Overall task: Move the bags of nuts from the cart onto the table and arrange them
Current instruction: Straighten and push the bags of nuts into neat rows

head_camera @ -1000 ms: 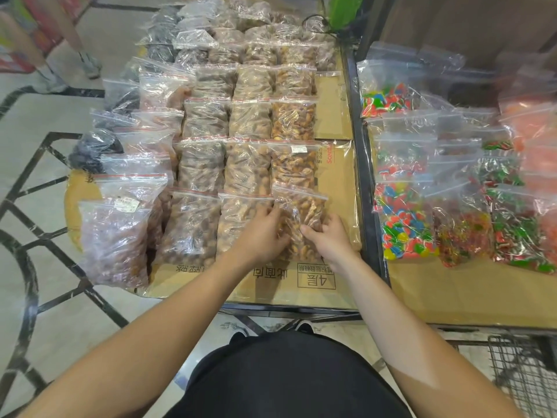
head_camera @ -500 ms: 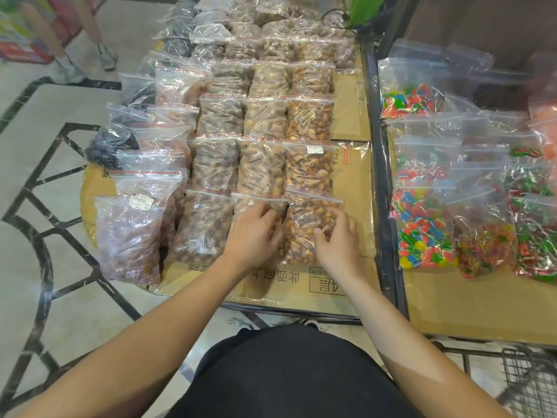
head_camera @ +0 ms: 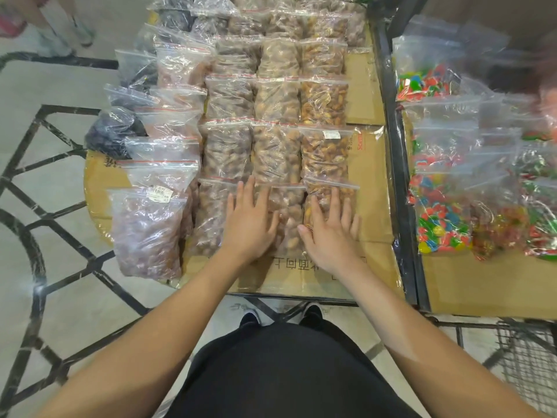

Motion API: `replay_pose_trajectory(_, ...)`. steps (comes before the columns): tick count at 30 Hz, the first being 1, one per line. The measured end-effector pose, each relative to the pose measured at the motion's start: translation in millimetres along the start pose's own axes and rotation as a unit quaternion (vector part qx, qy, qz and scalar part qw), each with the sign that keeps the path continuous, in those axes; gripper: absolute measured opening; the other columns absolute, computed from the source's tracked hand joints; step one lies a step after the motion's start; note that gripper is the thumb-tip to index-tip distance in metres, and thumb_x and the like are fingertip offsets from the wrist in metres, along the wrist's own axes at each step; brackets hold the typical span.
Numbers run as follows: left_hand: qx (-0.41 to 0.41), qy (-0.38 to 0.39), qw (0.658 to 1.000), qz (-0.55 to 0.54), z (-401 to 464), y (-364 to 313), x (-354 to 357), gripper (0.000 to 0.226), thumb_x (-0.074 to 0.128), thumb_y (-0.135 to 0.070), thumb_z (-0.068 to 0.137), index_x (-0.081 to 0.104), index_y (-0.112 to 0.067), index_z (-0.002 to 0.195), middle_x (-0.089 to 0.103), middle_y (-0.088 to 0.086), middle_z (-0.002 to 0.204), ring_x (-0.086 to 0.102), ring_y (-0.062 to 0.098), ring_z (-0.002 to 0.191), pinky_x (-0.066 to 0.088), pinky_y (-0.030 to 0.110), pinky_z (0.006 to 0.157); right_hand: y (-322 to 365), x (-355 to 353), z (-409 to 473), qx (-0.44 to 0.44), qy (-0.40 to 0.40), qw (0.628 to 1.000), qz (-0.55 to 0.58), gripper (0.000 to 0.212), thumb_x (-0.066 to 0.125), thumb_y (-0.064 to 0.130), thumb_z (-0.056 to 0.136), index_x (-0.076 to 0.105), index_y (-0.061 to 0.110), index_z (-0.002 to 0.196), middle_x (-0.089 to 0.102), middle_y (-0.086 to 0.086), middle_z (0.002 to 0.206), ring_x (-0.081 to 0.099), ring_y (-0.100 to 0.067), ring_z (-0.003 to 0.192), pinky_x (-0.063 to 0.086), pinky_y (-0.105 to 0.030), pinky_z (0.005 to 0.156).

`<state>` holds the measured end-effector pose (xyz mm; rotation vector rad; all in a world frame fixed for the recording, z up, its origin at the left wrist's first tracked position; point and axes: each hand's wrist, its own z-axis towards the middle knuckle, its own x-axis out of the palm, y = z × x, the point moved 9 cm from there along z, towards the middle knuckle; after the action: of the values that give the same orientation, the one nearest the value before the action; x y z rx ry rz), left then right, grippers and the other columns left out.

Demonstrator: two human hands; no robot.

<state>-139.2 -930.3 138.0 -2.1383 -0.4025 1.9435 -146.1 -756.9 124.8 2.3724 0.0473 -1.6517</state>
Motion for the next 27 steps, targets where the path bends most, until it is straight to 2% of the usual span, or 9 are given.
replay_pose_trajectory(2,0.016,-0.024,0.998,0.057,-7.3,12.3,-4.5,0.063,0.028,-0.052,0.102,0.033,-0.017,0.154,0.026,0.015,0.165,0.012,0.039,0.154,0.001,0.06,0.124,15.4,8.7,-1.7,-0.02,0.007,1.0,-0.016,0.072,0.018,0.061,0.105,-0.005,0.027,0.165,-0.029,-0.012,0.168,-0.022,-0.044,0.154,-0.008,-0.067,0.122)
replay_pose_trajectory(5,0.022,0.007,0.992,0.123,-12.3,21.0,9.9,0.073,0.018,-0.06,0.1,0.028,-0.018,0.159,0.027,0.016,0.165,0.015,0.04,0.154,0.004,0.062,0.122,25.1,24.1,1.2,-0.031,0.044,0.997,-0.052,0.071,0.006,0.061,0.104,-0.015,0.027,0.163,-0.038,-0.015,0.161,-0.034,-0.044,0.148,-0.011,-0.069,0.12)
replay_pose_trajectory(8,0.014,0.035,0.989,0.141,-9.8,22.2,16.5,0.078,0.01,-0.066,0.099,0.018,-0.021,0.162,0.017,0.014,0.168,0.009,0.04,0.155,0.002,0.064,0.121,21.8,26.3,5.4,-0.029,0.071,0.995,-0.062,0.075,0.003,0.07,0.1,-0.021,0.031,0.16,-0.042,-0.014,0.158,-0.04,-0.042,0.145,-0.015,-0.068,0.119)
replay_pose_trajectory(12,-0.004,0.068,0.986,0.153,-8.2,19.8,22.8,0.082,-0.001,-0.069,0.096,-0.006,-0.02,0.162,-0.01,0.012,0.169,-0.013,0.038,0.154,-0.01,0.063,0.12,26.2,29.4,8.0,-0.031,0.094,0.992,-0.074,0.08,0.001,0.073,0.097,-0.026,0.029,0.158,-0.046,-0.016,0.156,-0.044,-0.045,0.141,-0.016,-0.071,0.117)
replay_pose_trajectory(16,-0.009,0.086,0.989,0.122,-9.0,21.2,24.1,0.081,-0.001,-0.07,0.096,-0.011,-0.023,0.161,-0.019,0.009,0.167,-0.024,0.033,0.152,-0.019,0.058,0.118,24.4,30.3,9.6,-0.038,0.112,0.991,-0.057,0.083,0.004,0.075,0.097,-0.025,0.029,0.159,-0.049,-0.014,0.154,-0.046,-0.044,0.14,-0.016,-0.072,0.116)
replay_pose_trajectory(20,-0.012,0.093,0.991,0.1,-8.6,23.4,24.4,0.081,-0.004,-0.07,0.093,-0.007,-0.027,0.162,-0.019,0.006,0.168,-0.025,0.03,0.152,-0.024,0.055,0.117,29.0,17.5,9.4,-0.028,0.068,0.996,-0.042,0.08,0.01,0.073,0.099,-0.002,0.028,0.164,-0.024,-0.017,0.168,-0.024,-0.047,0.152,-0.01,-0.072,0.117)
replay_pose_trajectory(23,-0.054,0.121,0.991,0.022,-2.0,19.7,18.3,0.072,0.017,-0.065,0.1,0.004,-0.03,0.162,-0.013,0.007,0.17,-0.018,0.03,0.154,-0.021,0.053,0.117,30.2,-16.0,17.0,-0.043,-0.044,0.998,-0.028,0.064,0.024,0.063,0.102,0.039,0.027,0.152,0.024,-0.022,0.162,0.023,-0.048,0.147,0.019,-0.067,0.115)
replay_pose_trajectory(25,-0.07,0.095,0.993,0.026,7.8,15.9,3.4,0.063,0.029,-0.059,0.101,0.024,-0.03,0.157,0.005,0.011,0.169,0.001,0.033,0.155,-0.003,0.058,0.12,27.0,-38.9,31.2,-0.053,-0.112,0.992,-0.007,0.055,0.033,0.056,0.101,0.051,0.021,0.14,0.037,-0.019,0.155,0.033,-0.043,0.141,0.029,-0.061,0.111)
replay_pose_trajectory(27,-0.067,0.018,0.996,0.051,29.9,12.6,-17.2,0.053,0.033,-0.053,0.1,0.043,-0.026,0.143,0.031,0.012,0.159,0.026,0.031,0.145,0.019,0.056,0.114,25.7,-53.3,55.6,-0.06,-0.125,0.99,0.021,0.052,0.037,0.051,0.103,0.049,0.021,0.143,0.032,-0.016,0.161,0.026,-0.04,0.148,0.024,-0.062,0.117)
